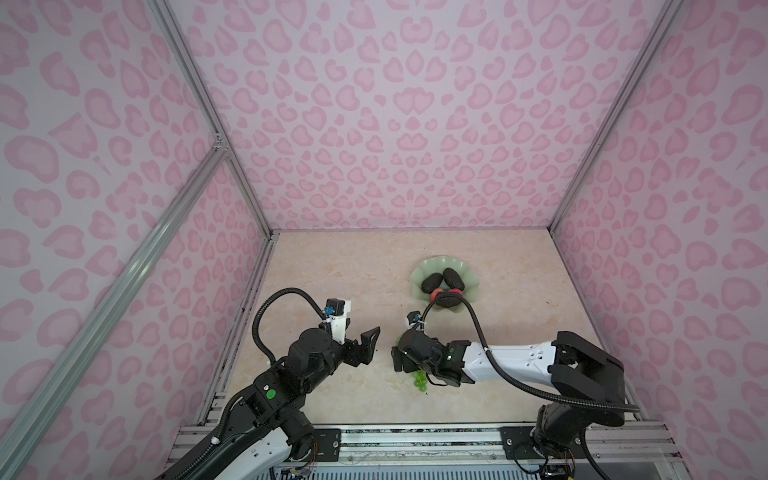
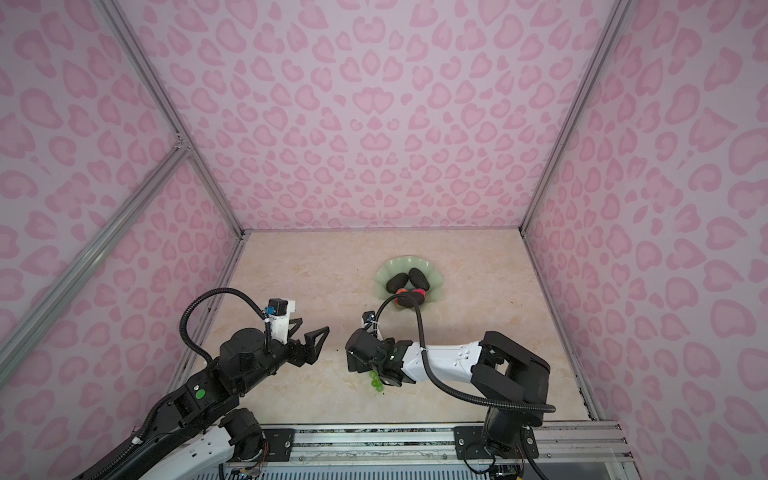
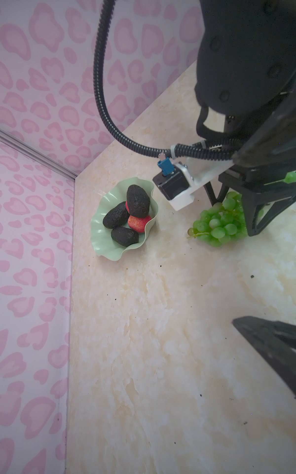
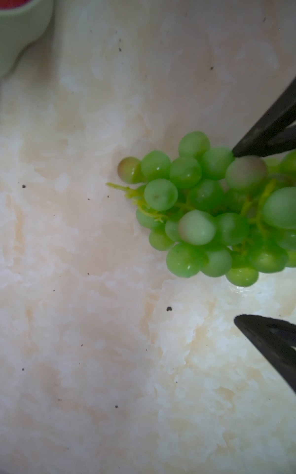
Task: Place and organize the fake fruits in the fruit bowl
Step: 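Lift the grapes over the bowl and lay them on the fruit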
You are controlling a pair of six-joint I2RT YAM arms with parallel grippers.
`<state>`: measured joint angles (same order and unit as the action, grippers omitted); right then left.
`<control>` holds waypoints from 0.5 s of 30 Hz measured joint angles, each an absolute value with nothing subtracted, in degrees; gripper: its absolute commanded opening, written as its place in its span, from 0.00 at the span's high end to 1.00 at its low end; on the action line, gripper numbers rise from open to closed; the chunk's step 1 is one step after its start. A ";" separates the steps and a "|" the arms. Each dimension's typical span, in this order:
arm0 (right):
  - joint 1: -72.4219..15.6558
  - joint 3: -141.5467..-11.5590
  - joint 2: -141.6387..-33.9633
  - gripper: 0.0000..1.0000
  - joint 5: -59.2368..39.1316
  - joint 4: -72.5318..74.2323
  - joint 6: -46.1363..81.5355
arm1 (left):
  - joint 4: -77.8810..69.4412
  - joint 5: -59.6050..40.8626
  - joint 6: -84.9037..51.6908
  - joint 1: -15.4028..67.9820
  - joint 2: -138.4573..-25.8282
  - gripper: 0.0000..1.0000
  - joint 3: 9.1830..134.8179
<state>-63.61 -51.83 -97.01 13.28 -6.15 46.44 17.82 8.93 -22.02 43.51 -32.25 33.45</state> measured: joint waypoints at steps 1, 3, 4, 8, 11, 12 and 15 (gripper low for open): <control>-63.61 -52.51 -97.97 0.20 13.65 -6.50 46.96 | 17.82 8.93 -22.02 43.51 -32.10 0.08 33.45; -63.57 -53.84 -99.66 0.32 14.26 -7.20 47.66 | 17.82 8.93 -22.06 43.53 -31.79 0.08 33.45; -63.61 -54.11 -100.05 0.36 14.50 -7.16 48.03 | 17.82 8.95 -22.09 43.53 -31.68 0.08 33.45; -63.66 -54.22 -100.51 0.53 15.53 -7.03 48.95 | 17.85 8.95 -22.41 43.51 -31.59 0.08 33.45; -63.64 -54.17 -100.33 0.63 16.56 -6.63 49.52 | 17.85 8.95 -22.44 43.53 -31.57 0.08 33.45; -63.64 -54.02 -100.07 0.65 16.69 -6.48 49.56 | 17.85 8.95 -22.44 43.53 -31.57 0.08 33.45; -63.61 -52.62 -98.04 0.70 17.15 -5.69 49.93 | 17.85 8.95 -22.44 43.53 -31.57 0.08 33.39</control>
